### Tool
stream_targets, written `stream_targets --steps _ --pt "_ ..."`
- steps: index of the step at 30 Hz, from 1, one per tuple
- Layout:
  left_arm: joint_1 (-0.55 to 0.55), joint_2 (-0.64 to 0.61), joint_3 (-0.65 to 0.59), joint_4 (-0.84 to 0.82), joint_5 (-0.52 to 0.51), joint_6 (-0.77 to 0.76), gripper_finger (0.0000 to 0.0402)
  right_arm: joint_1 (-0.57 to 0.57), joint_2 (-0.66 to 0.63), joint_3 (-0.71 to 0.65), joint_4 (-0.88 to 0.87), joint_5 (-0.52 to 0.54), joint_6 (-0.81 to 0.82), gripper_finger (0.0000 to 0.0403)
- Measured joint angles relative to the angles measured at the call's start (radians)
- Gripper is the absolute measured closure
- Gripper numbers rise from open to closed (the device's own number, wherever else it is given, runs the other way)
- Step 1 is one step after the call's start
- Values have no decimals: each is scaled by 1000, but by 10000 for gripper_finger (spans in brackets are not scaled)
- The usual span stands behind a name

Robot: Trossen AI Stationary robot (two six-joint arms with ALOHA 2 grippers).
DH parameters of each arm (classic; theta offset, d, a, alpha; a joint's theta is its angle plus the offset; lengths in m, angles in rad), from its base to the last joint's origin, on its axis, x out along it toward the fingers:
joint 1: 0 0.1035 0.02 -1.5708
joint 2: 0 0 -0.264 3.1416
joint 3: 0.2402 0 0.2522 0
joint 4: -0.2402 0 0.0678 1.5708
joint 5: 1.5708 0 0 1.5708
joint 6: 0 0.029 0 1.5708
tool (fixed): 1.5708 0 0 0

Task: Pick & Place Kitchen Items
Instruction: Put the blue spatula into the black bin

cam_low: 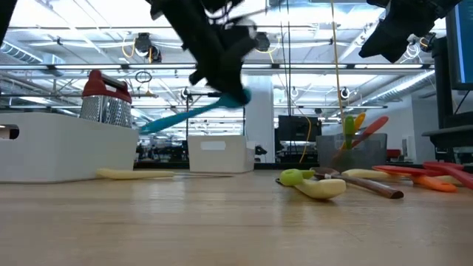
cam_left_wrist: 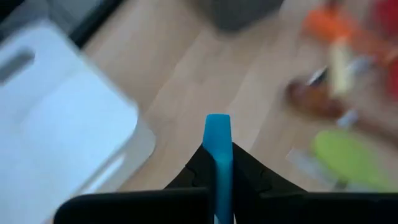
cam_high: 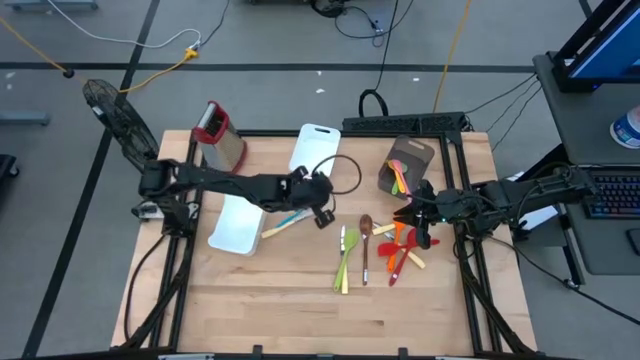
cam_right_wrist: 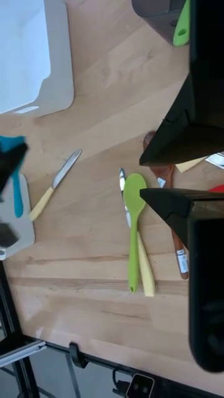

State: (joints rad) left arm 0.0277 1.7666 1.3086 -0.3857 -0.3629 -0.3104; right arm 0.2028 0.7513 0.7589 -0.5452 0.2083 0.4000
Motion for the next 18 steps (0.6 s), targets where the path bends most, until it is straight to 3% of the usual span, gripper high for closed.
stream_targets --steps 3,8,18 --pt "9 -53 0 73 49 24 391 0 1 -1 3 0 0 344" --pt "46 -104 3 299 241 42 391 0 2 -57 117 -3 -33 344" --pt "102 -104 2 620 523 -53 393 0 2 -267 652 1 -213 327"
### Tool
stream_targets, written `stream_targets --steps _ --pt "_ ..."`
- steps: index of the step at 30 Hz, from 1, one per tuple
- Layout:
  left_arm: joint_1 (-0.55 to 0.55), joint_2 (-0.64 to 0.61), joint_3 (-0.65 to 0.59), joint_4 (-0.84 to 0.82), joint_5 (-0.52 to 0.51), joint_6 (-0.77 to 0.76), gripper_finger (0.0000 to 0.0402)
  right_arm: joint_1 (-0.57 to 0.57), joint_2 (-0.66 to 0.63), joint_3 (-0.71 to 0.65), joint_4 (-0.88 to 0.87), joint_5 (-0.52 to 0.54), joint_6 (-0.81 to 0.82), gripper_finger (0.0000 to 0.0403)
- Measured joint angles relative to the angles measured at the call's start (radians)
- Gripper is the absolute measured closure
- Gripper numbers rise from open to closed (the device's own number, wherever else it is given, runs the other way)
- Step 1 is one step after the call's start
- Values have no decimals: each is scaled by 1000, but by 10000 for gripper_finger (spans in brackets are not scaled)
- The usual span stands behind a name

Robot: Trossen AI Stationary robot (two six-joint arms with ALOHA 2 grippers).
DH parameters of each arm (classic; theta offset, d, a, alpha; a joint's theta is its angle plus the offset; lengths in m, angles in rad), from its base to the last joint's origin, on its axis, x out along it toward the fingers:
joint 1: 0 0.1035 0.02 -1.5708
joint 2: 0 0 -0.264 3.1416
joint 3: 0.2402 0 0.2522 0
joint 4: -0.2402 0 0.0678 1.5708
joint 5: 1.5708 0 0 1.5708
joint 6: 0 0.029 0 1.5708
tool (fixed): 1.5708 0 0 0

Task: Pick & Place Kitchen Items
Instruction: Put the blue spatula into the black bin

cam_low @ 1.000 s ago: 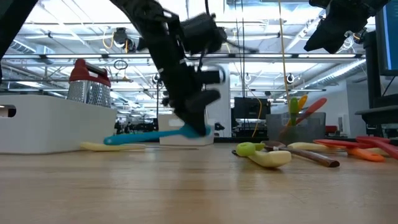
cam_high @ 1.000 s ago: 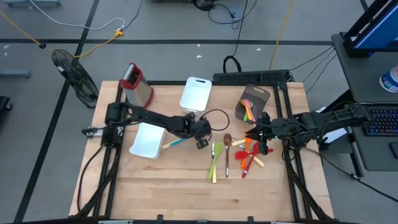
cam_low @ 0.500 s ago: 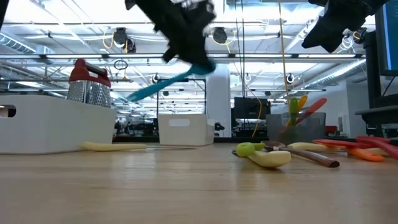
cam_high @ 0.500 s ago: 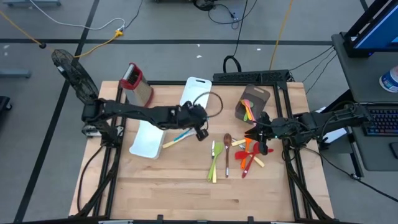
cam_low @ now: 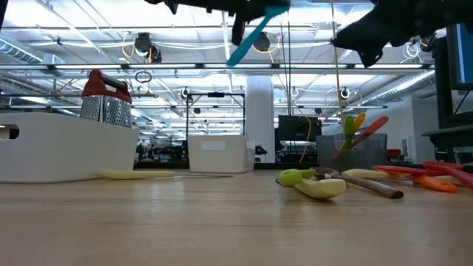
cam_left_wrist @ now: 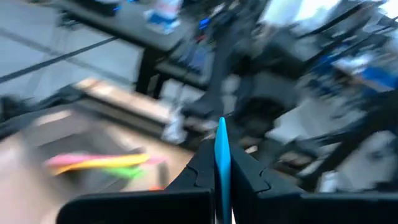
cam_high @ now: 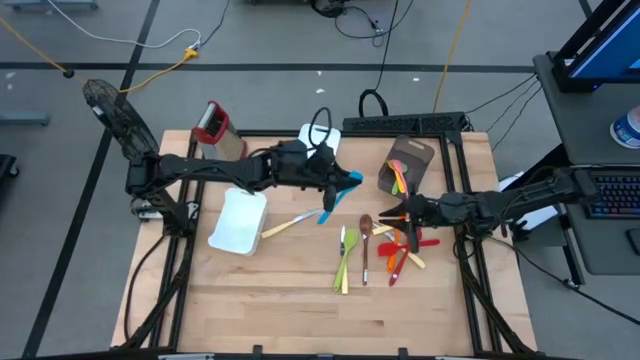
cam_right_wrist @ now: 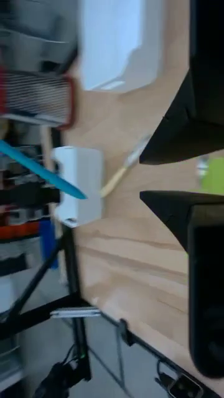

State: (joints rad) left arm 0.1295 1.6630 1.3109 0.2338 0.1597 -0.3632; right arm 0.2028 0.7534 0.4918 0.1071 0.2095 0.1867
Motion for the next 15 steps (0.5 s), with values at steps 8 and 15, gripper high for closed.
stream_targets --steps 8,15 --pt "1 0 0 217 152 -92 393 0 6 -174 541 -1 -281 236" --pt "-8 12 1 360 157 -83 393 0 102 -210 723 -2 -310 168"
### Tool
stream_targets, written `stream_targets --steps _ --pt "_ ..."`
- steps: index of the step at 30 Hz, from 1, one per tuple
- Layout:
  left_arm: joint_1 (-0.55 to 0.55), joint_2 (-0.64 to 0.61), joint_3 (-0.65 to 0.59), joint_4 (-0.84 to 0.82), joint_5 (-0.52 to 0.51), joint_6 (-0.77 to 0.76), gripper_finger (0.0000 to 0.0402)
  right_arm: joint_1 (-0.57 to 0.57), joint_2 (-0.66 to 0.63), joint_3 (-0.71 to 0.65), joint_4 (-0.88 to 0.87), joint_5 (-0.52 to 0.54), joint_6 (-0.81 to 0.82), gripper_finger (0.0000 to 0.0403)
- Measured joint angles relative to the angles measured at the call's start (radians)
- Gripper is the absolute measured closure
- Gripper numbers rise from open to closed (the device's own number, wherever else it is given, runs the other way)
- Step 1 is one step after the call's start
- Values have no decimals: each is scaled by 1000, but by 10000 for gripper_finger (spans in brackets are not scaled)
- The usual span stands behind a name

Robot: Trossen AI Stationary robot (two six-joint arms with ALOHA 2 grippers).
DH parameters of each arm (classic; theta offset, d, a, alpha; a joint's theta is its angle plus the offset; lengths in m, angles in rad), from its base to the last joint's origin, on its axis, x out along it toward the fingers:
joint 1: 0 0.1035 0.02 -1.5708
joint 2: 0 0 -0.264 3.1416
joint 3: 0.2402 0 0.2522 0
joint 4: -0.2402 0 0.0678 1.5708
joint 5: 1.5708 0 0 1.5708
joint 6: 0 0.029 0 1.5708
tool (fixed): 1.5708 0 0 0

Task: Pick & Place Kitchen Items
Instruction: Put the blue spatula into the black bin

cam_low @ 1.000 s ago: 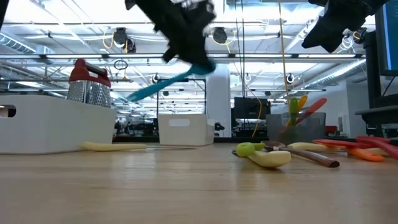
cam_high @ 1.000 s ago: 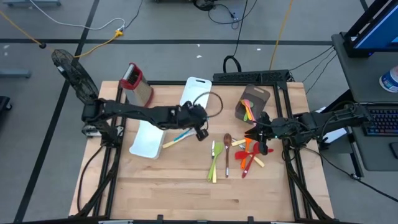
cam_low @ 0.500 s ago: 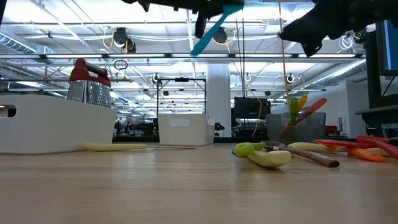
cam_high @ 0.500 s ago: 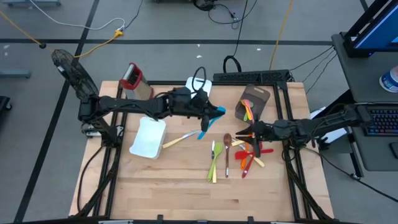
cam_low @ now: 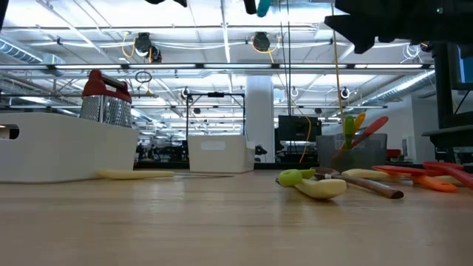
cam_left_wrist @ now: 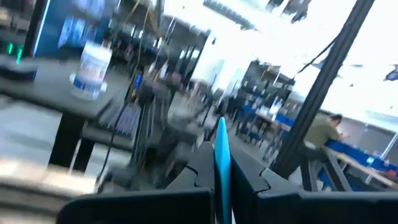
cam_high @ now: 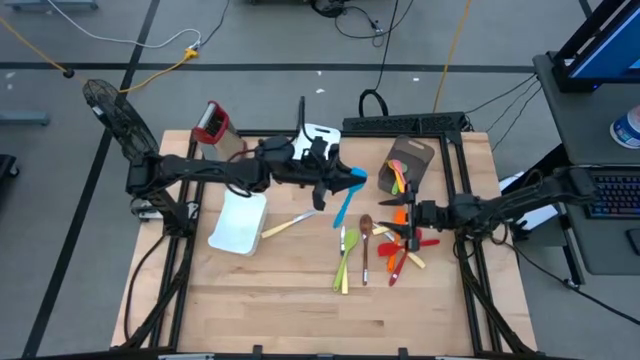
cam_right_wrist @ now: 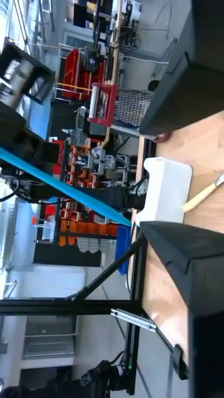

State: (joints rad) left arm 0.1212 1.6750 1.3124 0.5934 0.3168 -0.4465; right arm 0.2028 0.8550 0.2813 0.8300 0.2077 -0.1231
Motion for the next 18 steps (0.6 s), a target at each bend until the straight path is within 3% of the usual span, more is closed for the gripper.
stream_targets --steps 11,18 --pt "-27 155 0 277 77 -2 393 -1 204 0 310 9 -47 120" --pt "-40 204 0 374 94 15 393 -34 247 0 324 25 29 117"
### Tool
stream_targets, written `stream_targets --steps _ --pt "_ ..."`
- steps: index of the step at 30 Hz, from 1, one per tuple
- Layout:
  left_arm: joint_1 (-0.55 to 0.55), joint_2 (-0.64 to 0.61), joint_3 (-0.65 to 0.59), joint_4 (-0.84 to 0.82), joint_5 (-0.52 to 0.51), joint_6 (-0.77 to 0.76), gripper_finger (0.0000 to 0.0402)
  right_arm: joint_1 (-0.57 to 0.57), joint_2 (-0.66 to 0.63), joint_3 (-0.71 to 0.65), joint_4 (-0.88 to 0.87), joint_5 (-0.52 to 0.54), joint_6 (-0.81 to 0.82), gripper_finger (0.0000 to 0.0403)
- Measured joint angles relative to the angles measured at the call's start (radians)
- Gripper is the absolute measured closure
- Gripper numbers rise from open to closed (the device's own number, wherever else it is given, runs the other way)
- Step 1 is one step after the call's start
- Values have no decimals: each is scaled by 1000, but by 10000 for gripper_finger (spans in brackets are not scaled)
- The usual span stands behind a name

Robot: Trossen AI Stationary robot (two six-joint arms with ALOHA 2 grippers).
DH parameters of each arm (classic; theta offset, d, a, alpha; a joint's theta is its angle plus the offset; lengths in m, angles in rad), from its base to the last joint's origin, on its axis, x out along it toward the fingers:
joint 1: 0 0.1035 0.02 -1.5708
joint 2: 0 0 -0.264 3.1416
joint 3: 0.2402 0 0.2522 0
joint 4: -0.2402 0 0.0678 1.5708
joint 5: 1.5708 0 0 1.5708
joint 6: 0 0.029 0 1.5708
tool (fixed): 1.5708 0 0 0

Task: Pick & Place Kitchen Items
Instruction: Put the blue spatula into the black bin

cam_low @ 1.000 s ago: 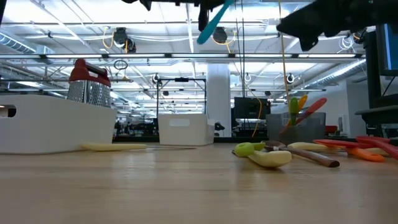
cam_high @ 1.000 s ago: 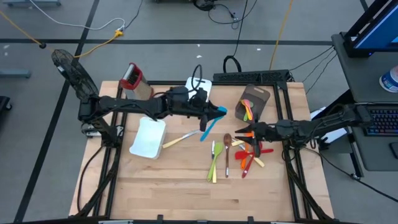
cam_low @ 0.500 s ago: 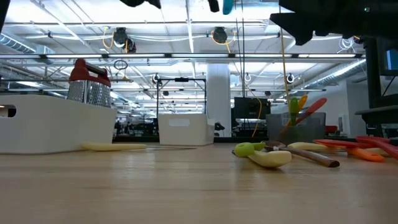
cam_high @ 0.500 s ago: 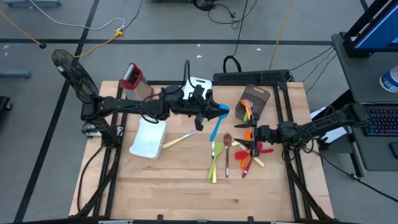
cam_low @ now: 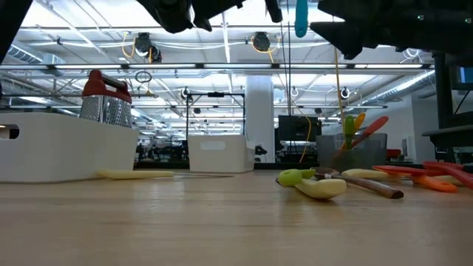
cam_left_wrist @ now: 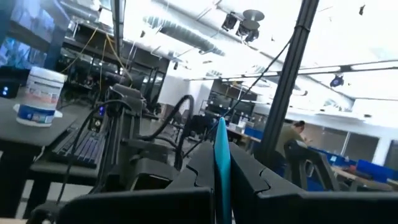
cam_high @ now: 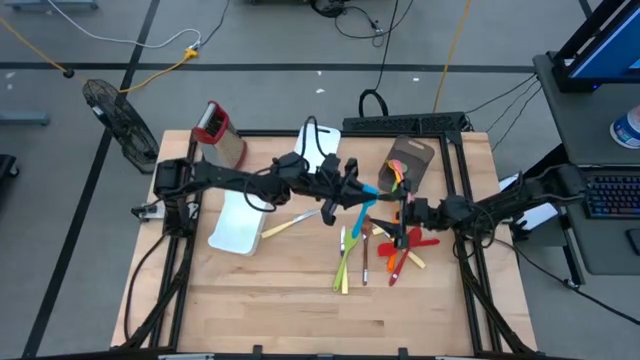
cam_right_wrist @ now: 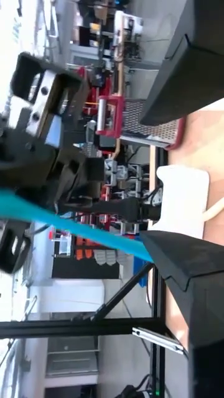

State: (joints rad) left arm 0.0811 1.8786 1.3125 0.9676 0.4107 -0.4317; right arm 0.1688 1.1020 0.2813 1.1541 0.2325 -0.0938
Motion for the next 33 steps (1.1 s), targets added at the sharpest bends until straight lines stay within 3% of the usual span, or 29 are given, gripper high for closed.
stream_targets --steps 10,19,33 --pt "-67 0 0 -30 -57 220 393 -46 71 35 0 -68 117 114" --pt "-89 0 0 -60 -83 284 393 -51 157 121 -45 -106 141 114" --pt "-69 -77 0 -349 -84 409 393 -51 109 97 -202 -103 142 115"
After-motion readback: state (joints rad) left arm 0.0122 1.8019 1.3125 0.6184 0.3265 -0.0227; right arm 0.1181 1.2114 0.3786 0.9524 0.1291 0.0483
